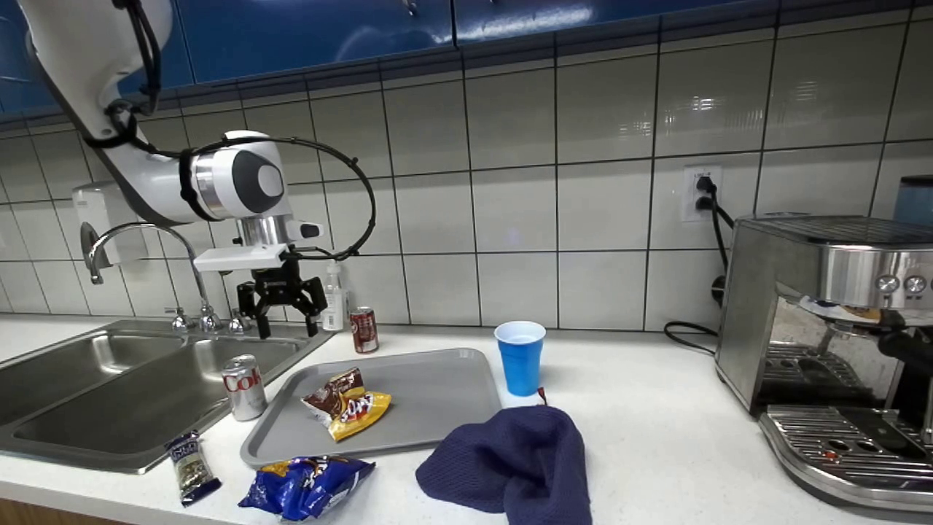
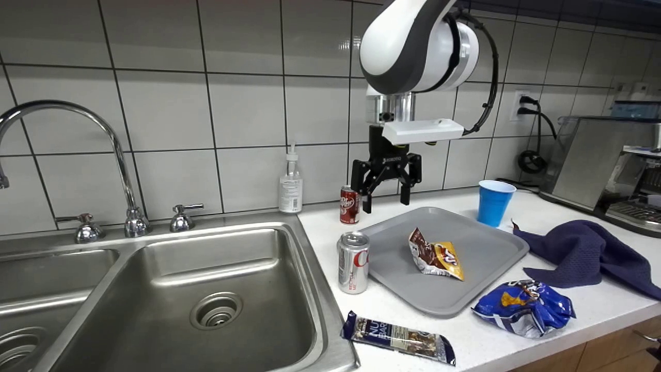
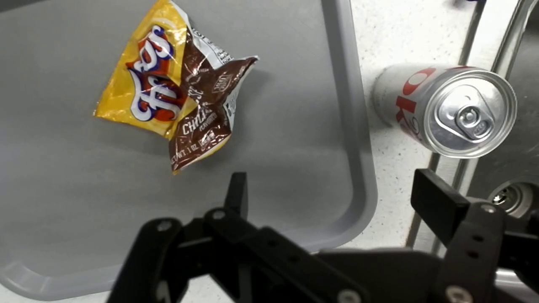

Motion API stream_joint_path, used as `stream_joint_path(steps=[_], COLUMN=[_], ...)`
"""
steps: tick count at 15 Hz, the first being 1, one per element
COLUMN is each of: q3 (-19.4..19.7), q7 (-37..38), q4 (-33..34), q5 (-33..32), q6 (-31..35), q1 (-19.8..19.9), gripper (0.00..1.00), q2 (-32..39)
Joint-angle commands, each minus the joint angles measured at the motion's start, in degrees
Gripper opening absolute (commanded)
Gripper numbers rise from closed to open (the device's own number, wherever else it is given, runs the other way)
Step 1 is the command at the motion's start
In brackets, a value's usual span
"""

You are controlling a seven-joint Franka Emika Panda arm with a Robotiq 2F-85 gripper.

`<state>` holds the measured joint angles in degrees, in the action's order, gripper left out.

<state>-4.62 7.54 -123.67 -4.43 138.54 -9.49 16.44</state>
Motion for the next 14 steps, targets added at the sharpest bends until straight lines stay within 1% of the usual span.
stream_joint_path(steps=[1, 7, 10, 14], q3=[-0.2, -0.2, -0.6, -0.9], q7=[0.0, 0.0, -6.8, -15.9], q4=[0.1, 0.1, -0.4, -0.5], q5=[0.0, 0.0, -1.1, -0.2], q6=[-0.2, -0.2, 2.9, 4.8], q1=[0.2, 0.2, 1.2, 3.2], gripper=[1.00, 1.00, 1.00, 1.00], q2=[0.0, 0.0, 1.2, 2.8])
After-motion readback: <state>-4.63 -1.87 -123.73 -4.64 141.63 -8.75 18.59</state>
